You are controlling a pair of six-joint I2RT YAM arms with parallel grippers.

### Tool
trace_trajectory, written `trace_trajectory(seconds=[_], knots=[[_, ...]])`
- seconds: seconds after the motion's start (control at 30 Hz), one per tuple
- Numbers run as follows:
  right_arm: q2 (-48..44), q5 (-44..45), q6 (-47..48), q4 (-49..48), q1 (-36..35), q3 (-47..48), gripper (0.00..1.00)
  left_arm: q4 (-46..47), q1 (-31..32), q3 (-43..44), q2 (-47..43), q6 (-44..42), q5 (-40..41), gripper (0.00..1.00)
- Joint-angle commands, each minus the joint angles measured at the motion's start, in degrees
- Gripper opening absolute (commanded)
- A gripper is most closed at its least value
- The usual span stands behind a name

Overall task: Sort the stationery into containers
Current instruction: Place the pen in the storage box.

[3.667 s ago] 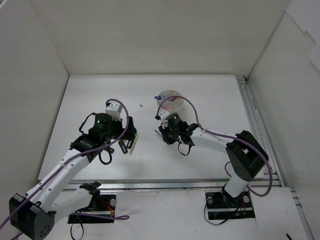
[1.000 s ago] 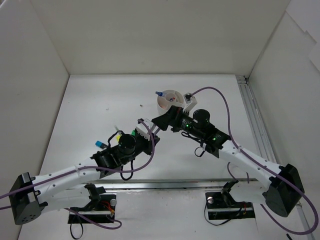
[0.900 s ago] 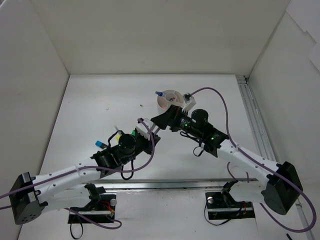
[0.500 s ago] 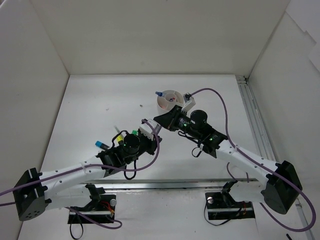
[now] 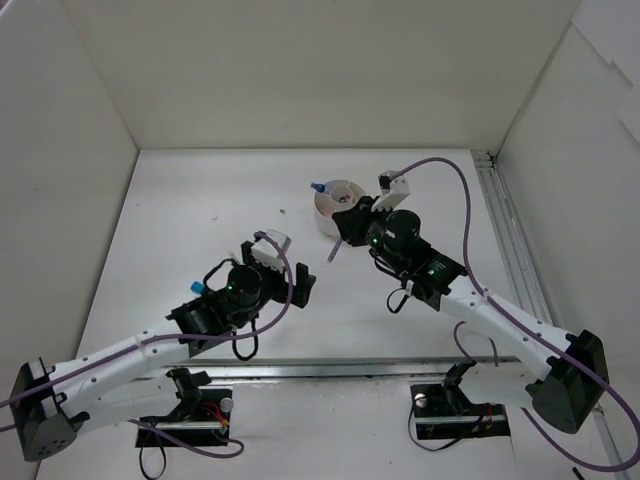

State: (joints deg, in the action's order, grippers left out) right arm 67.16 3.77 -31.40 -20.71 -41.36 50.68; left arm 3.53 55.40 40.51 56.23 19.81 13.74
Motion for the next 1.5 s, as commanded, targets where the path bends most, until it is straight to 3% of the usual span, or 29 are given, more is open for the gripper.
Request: trace_trajectory(seconds=[0.0,0.13,0.27,0.43,0.83,1.47], knots=[[0.42,8.09,12.64,-1.62,1.19,4.95,0.00,-5.53,-4.58,-0.52,-5.85,5.40,5.16,1.00],[8.15,7.13,23.81,-6.53,1.81,8.12,0.00,-11.69,-11.35,-0.43,-7.97,8.31,4.90,1.00],[16.24,4.59,33.48,-12.68,2.86,13.13,0.00,-12.58,-19.61,-0.70,-7.10,8.84,-0.35,1.00],[25.56,-0.95,36.76,-19.87,4.97,18.31,0.00,-11.53,-28.84,-0.61,-3.85,8.31,-8.80,1.00],[37.60,-7.37,35.71,-39.04,8.32,20.78,0.00,-8.89,-31.93,-0.26,0.46,5.59,-13.03,1.00],[43.15,-8.34,34.38,-45.56,9.46,17.79,0.01,-9.51,-33.60,-0.26,1.87,5.32,-15.41,1.00]])
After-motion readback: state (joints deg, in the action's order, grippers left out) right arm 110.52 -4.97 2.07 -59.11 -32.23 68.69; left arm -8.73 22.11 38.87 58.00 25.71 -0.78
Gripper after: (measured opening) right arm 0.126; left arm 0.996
